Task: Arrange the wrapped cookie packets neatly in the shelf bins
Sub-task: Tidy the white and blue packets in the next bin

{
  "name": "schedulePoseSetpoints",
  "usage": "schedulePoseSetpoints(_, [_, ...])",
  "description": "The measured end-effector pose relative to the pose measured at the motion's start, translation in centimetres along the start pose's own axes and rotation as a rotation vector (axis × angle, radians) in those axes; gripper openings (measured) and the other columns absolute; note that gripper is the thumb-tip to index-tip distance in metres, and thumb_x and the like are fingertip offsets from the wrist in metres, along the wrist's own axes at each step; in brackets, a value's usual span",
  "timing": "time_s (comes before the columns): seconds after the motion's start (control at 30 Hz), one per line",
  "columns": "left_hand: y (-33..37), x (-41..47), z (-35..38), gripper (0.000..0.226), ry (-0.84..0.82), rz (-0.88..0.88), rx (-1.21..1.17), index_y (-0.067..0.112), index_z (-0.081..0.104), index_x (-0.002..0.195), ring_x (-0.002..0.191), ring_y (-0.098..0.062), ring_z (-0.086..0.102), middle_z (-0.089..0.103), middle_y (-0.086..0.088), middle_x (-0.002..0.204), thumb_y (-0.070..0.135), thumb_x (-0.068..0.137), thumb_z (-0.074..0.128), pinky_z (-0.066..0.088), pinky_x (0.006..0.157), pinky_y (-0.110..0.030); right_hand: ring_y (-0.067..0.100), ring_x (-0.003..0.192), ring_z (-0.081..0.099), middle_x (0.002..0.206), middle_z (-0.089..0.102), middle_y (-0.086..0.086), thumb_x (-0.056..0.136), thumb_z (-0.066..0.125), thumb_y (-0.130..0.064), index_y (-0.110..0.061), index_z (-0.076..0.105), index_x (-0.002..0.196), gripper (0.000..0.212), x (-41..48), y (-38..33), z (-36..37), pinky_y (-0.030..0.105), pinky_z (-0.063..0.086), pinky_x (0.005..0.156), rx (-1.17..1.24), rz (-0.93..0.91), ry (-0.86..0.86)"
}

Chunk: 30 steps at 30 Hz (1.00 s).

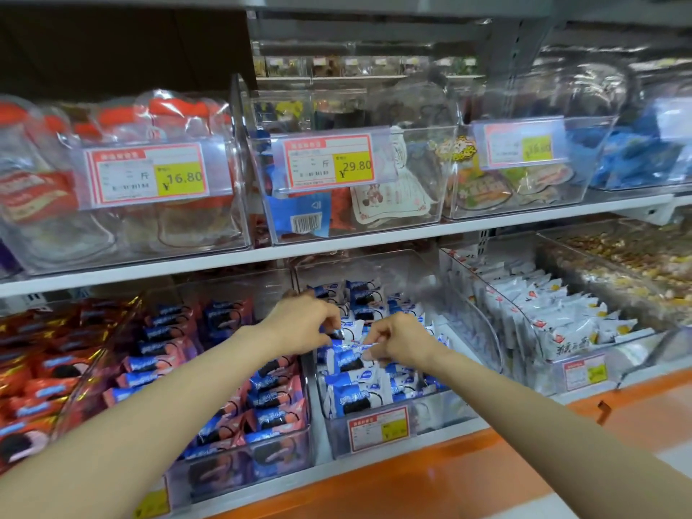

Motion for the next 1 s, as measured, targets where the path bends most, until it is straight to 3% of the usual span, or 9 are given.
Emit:
schedulePoseSetpoints(0.2, [1.0, 1.7, 1.9, 0.031, -0.153, -0.003, 0.096, 0.025, 0.056, 0.122, 0.113, -0.018, 0.049, 0.061, 0.002, 0.118, 0.031, 0.091, 0.057, 0.030, 0.087, -0.029, 0.000, 0.033, 0.048, 0.052, 0.049, 0.003, 0.080, 0.073, -0.007, -0.012, 0.056, 0.074, 0.019, -1.0, 1.5, 0.5, 0.014, 0.039, 0.037, 0.129, 0.102, 0.027])
schedulePoseSetpoints(0.3, [0.8, 1.8, 1.9, 0.030, -0.167, -0.006, 0.136, 0.025, 0.056, 0.121, 0.112, -0.019, 0.050, 0.061, 0.001, 0.117, 0.031, 0.092, 0.056, 0.026, 0.081, -0.028, 0.002, 0.037, 0.053, 0.043, 0.053, -0.003, 0.081, 0.072, -0.006, -0.013, 0.058, 0.069, 0.020, -1.1, 0.9, 1.2, 0.014, 0.037, 0.036, 0.145, 0.092, -0.007])
schedulePoseSetpoints(0.37, [0.3, 1.9, 1.7, 0.028, -0.156, -0.025, 0.125, 0.026, 0.057, 0.120, 0.111, -0.019, 0.052, 0.061, 0.002, 0.118, 0.030, 0.093, 0.053, 0.026, 0.078, -0.028, 0.004, 0.038, 0.055, 0.050, 0.058, 0.001, 0.083, 0.068, -0.001, -0.012, 0.060, 0.070, 0.018, -1.2, 0.0, -0.1, 0.013, 0.039, 0.038, 0.139, 0.075, -0.020])
schedulePoseSetpoints(0.47, [-0.6, 1.9, 1.5, 0.026, -0.134, -0.056, 0.095, 0.025, 0.058, 0.118, 0.112, -0.019, 0.053, 0.062, 0.002, 0.119, 0.029, 0.093, 0.053, 0.032, 0.083, -0.029, 0.008, 0.042, 0.055, 0.065, 0.060, 0.006, 0.086, 0.059, 0.005, -0.005, 0.066, 0.081, 0.013, -0.5, -0.3, -6.0, 0.013, 0.042, 0.040, 0.077, 0.095, 0.164])
schedulePoseSetpoints(0.53, [-0.5, 1.9, 1.6, 0.030, -0.140, -0.048, 0.093, 0.024, 0.058, 0.118, 0.110, -0.019, 0.054, 0.062, 0.002, 0.117, 0.034, 0.091, 0.057, 0.033, 0.082, -0.029, 0.008, 0.038, 0.056, 0.064, 0.060, 0.008, 0.083, 0.064, 0.004, -0.006, 0.065, 0.077, 0.012, 0.3, 0.9, -9.2, 0.016, 0.046, 0.039, 0.054, 0.125, 0.308])
schedulePoseSetpoints(0.63, [0.6, 2.0, 2.0, 0.039, -0.162, -0.005, 0.107, 0.022, 0.059, 0.117, 0.105, -0.018, 0.055, 0.064, 0.002, 0.112, 0.044, 0.085, 0.062, 0.029, 0.075, -0.027, 0.014, 0.044, 0.059, 0.069, 0.062, 0.014, 0.082, 0.069, 0.001, -0.008, 0.059, 0.067, 0.020, 1.9, 3.2, -9.4, 0.025, 0.055, 0.050, -0.017, 0.174, 0.385])
schedulePoseSetpoints(0.73, [1.9, 2.6, 3.0, 0.044, -0.186, 0.040, 0.238, 0.018, 0.062, 0.112, 0.102, -0.021, 0.055, 0.065, 0.000, 0.106, 0.049, 0.081, 0.064, 0.033, 0.087, -0.030, 0.024, 0.060, 0.058, 0.078, 0.058, 0.016, 0.083, 0.067, 0.002, -0.005, 0.058, 0.067, 0.019, 4.0, 4.4, -6.8, 0.043, 0.058, 0.072, -0.004, 0.214, 0.327])
schedulePoseSetpoints(0.87, [2.4, 3.1, 2.9, 0.033, -0.202, 0.039, 0.296, 0.012, 0.062, 0.102, 0.099, -0.024, 0.056, 0.062, -0.005, 0.096, 0.039, 0.085, 0.064, 0.038, 0.087, -0.034, 0.032, 0.077, 0.066, 0.082, 0.063, 0.019, 0.080, 0.073, -0.007, -0.014, 0.054, 0.067, 0.024, 5.8, 3.8, -4.5, 0.045, 0.057, 0.075, -0.058, 0.169, 0.304])
schedulePoseSetpoints(1.0, [1.8, 3.6, 2.2, 0.034, -0.198, 0.038, 0.214, 0.014, 0.063, 0.110, 0.101, -0.022, 0.056, 0.064, -0.005, 0.109, 0.037, 0.085, 0.065, 0.032, 0.074, -0.028, 0.035, 0.086, 0.067, 0.095, 0.067, 0.021, 0.078, 0.075, -0.010, -0.013, 0.052, 0.075, 0.024, 6.3, 3.8, -4.0, 0.043, 0.056, 0.078, -0.053, 0.152, 0.315])
Point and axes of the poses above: each hand's wrist, its own x-axis towards the middle knuckle, its own z-axis out of the palm, y = z × x, the point moved 8 cm from there along x, towards the middle knuckle
